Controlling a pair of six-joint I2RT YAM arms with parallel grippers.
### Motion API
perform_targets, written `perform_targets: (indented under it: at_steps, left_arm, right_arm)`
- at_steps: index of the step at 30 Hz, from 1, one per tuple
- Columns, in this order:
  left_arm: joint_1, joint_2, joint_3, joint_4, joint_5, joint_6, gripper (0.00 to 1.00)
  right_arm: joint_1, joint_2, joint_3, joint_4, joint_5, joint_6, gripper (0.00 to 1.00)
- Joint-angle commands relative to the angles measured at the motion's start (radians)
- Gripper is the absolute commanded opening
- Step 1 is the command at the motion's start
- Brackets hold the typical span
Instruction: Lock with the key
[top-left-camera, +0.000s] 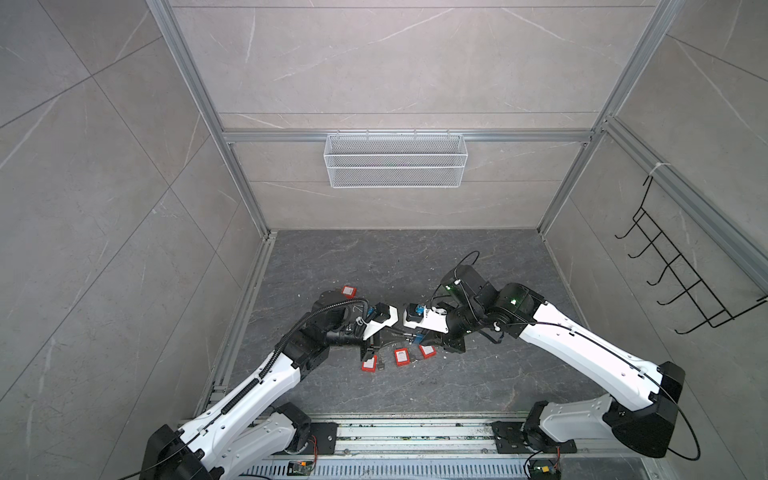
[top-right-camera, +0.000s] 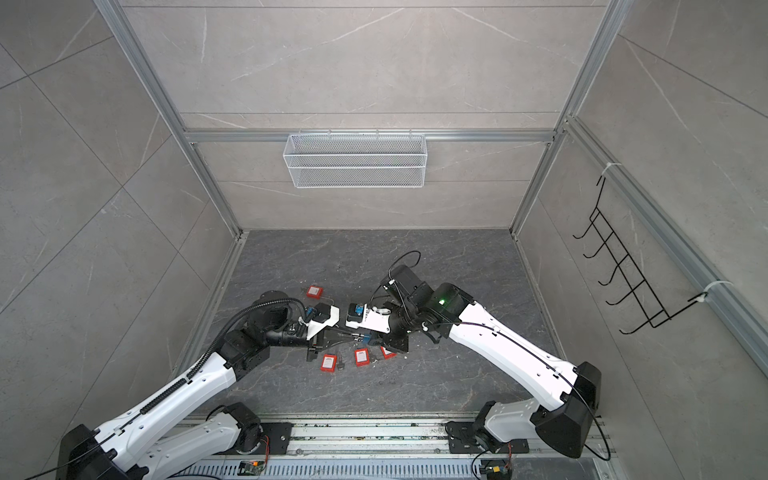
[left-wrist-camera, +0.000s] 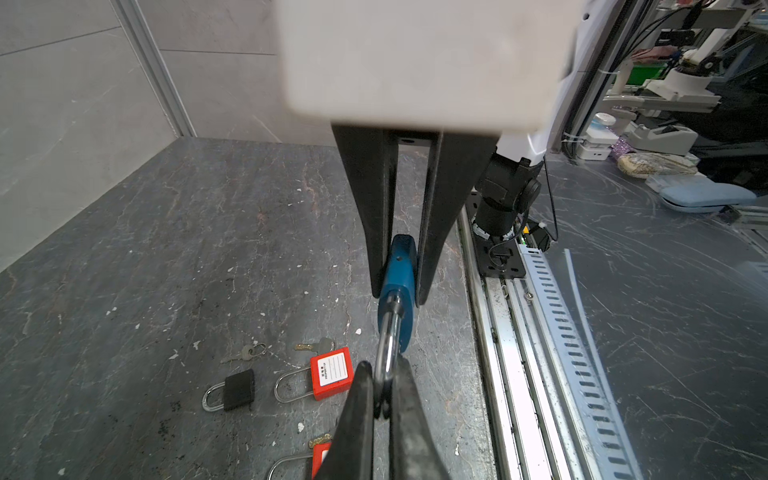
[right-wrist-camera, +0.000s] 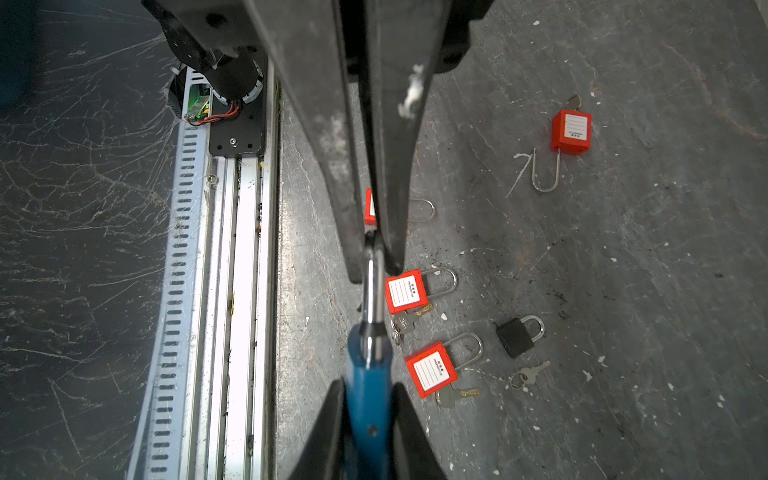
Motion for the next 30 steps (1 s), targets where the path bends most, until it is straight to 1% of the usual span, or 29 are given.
perform_targets:
  at_steps: [1, 4, 6, 9, 13, 17, 19, 22, 26, 30]
  left_arm:
    - [-0.041, 0.018, 0.029, 0.025, 0.097, 0.01, 0.0]
    - [-0.046, 0.003, 0.004, 0.063, 0.046, 0.04, 0.0]
    - [-0.055, -0.004, -0.016, 0.107, 0.028, 0.04, 0.0]
    - [-0.084, 0.001, -0.021, 0.116, 0.002, 0.058, 0.0]
    - [-0.11, 0.019, -0.017, 0.119, -0.003, 0.051, 0.0]
    - [-0.124, 0.035, -0.031, 0.149, -0.011, 0.025, 0.0]
    - [-0.125, 0.03, -0.05, 0.191, -0.019, 0.0, 0.0]
    - [-0.125, 0.033, -0.054, 0.197, -0.015, -0.018, 0.0]
    - [-0.132, 0.035, -0.072, 0.184, -0.024, -0.007, 0.0]
    - [-0.151, 0.04, -0.088, 0.226, -0.022, -0.031, 0.0]
  right_arm:
    - [0.01, -0.019, 0.011, 0.25, -0.088, 0.041, 0.0]
    - [0.011, -0.009, 0.019, 0.283, -0.127, 0.066, 0.0]
    - [0.01, 0.0, 0.024, 0.313, -0.163, 0.085, 0.0]
    - [0.01, 0.015, 0.04, 0.34, -0.188, 0.099, 0.0]
    - [0.011, 0.044, 0.065, 0.337, -0.167, 0.095, 0.0]
    - [0.01, 0.059, 0.056, 0.384, -0.124, 0.109, 0.0]
    - [0.01, 0.064, 0.048, 0.404, -0.116, 0.112, 0.0]
    - [0.01, 0.066, 0.04, 0.441, -0.12, 0.122, 0.0]
    - [0.01, 0.052, 0.026, 0.499, -0.124, 0.128, 0.0]
    - [0.01, 0.051, 0.021, 0.538, -0.128, 0.126, 0.0]
